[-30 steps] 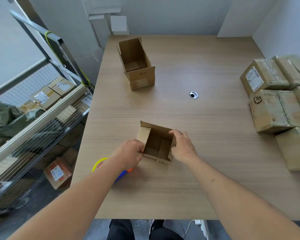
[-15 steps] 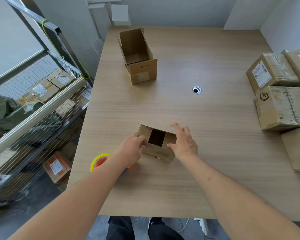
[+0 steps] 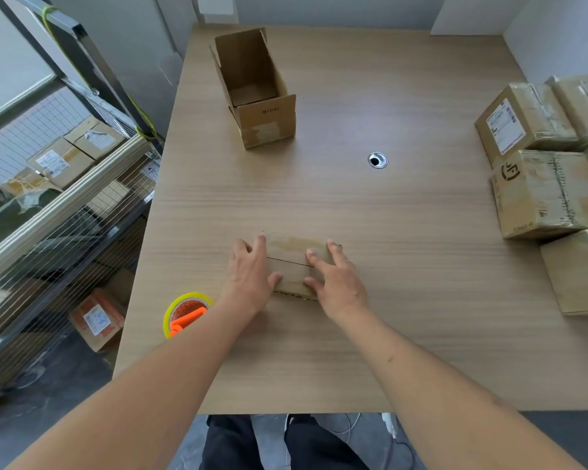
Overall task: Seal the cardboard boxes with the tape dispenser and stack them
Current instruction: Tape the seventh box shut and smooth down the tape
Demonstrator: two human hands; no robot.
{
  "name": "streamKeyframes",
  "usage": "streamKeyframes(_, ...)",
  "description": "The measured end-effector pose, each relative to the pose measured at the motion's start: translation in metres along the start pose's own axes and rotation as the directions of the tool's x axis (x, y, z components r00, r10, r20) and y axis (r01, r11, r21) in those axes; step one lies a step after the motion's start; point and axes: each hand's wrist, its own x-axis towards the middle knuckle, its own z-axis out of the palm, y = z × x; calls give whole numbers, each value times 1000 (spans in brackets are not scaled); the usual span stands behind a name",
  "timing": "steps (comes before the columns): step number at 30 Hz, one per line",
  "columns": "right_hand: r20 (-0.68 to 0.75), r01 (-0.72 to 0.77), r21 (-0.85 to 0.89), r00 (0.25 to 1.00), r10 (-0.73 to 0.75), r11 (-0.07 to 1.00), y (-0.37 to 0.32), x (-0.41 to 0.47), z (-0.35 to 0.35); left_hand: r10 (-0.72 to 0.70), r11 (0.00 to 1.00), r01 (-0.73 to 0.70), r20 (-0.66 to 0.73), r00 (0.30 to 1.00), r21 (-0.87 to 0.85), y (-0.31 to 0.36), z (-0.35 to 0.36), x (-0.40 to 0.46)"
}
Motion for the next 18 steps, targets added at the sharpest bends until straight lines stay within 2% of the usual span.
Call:
streamKeyframes(4,12,-36,104,999,35,994,-2,4,15,9,1000,-9,25,1000,-21,-19,-14,-17)
streamKeyframes(10,45,-16,113,999,10,993,-2,1,10,-207,963,175,146,967,204,-83,-27,-54)
streamKeyframes(13,47,6,126,999,-12,992,-3,-1,6,-157,942,96,169,973,320,-109,-22,-71)
streamKeyframes(16,65,8,136,998,-17,991,-3,-3,2,-161,936,105,145,976,335,-122,-12,-81)
streamKeyframes(18,69,16,136,997,-25,991,-2,-3,0,-81,933,36,114,990,357,-127,-5,-84)
